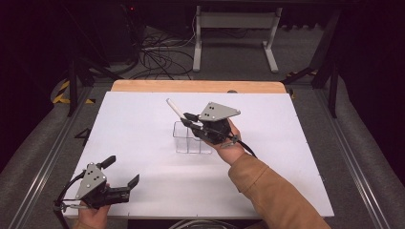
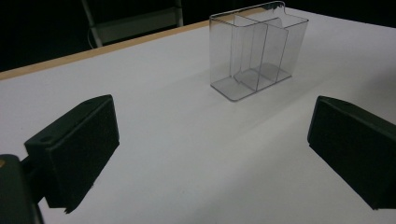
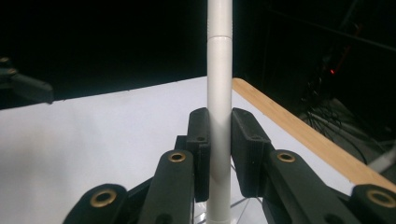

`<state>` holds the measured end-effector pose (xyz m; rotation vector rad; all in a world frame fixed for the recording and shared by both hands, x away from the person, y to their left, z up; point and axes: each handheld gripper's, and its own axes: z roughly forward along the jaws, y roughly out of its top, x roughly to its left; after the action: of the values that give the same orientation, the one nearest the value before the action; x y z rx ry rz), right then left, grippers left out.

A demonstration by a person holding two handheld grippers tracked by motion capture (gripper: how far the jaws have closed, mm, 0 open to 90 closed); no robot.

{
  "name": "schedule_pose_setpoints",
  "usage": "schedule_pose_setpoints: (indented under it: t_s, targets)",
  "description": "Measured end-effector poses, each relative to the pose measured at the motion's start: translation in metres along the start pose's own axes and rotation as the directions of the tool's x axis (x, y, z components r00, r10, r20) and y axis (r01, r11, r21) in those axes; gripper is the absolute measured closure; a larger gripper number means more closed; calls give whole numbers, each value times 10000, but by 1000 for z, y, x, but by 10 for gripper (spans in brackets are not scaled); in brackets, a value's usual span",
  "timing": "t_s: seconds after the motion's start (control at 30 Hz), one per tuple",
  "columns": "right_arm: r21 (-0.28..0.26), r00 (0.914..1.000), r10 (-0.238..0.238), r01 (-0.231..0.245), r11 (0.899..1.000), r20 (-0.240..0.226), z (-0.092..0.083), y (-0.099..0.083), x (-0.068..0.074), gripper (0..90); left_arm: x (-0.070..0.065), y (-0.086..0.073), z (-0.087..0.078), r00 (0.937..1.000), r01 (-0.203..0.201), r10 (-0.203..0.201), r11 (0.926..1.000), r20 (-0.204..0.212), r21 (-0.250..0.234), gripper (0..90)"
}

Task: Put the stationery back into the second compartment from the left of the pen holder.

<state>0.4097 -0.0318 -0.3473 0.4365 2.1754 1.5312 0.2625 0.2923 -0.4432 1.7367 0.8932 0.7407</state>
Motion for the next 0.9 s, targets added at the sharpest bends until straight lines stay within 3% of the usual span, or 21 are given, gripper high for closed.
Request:
schedule_pose_setpoints:
  t_s: [0.13, 0.37, 0.53, 0.7, 0.9]
  targets:
    - [36, 9973, 668, -669, 9978, 299, 3, -3, -5, 782, 0, 0, 0, 10000, -1, 1, 10000, -3, -8, 28]
    - [62, 9935, 924, -930, 9956, 660, 8, -8, -9, 780, 0, 0, 0, 10000, -24, 24, 10000, -5, -8, 29]
    - [118, 9842, 1477, -1495, 9887, 974, 14, -12, -12, 780, 0, 0, 0, 10000, -27, 27, 10000, 1, -7, 29]
    - [106, 9781, 1599, -1628, 9866, 1334, 17, -16, -14, 780, 0, 0, 0, 10000, -8, 8, 10000, 10, 3, 28]
    - [77, 9795, 1385, -1412, 9900, 1465, 20, -17, -11, 780, 0, 0, 0, 10000, -23, 23, 10000, 4, -11, 28]
